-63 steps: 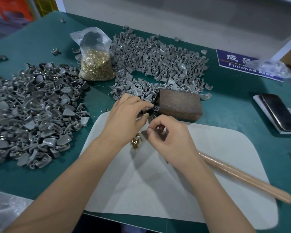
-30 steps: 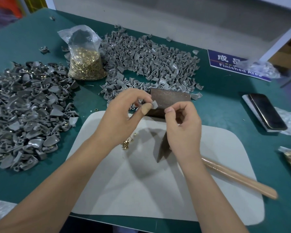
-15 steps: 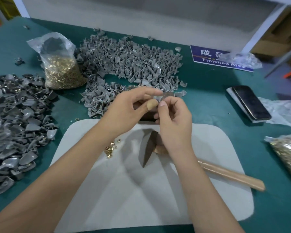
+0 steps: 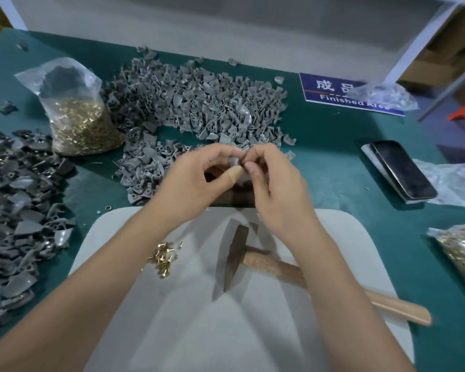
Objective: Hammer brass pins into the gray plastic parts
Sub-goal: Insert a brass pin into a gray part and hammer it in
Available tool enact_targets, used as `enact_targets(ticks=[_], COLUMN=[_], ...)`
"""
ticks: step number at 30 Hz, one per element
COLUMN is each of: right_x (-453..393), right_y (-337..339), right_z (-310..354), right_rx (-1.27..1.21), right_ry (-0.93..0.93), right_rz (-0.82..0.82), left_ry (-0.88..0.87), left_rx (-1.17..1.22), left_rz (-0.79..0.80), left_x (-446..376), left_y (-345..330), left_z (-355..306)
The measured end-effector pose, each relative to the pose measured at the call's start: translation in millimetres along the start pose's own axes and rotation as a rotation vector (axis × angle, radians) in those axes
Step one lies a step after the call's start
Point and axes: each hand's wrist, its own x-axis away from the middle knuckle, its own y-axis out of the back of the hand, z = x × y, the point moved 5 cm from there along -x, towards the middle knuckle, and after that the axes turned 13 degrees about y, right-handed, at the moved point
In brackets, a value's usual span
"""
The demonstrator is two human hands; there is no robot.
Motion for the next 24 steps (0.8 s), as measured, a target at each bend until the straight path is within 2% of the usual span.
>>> enact_targets(ticks=[3,7,10,14,18,24], right_x=[5,8,8,8,10,10], right_y=[1,-1,-1,-6,-3,-1], right_z=[-1,-3,-5,-7,-9,-6], right_rx=[0.093,0.189,0.174,0.155,0.117,0.145], right_ry=[0.069,0.114,0.115,0.1,0.055,0.059], right_rz=[-0.088,-0.109,-0.114,-0.078,-0.147,-0.153], left_ry=[-0.007,0.001,0.007,-0.016,-0.035,-0.099], left_rx=[0.004,-0.159,-0.299,-0.314,-0.302,-0.472], left_rz=[-0.024,-0.012,-0.055,-0.133,-0.133,-0.182], left_x=[2,6,12,12,14,15], left_y=[-2,-4,-6,-5,-1,4], left_z=[5,12,18,19,19,11])
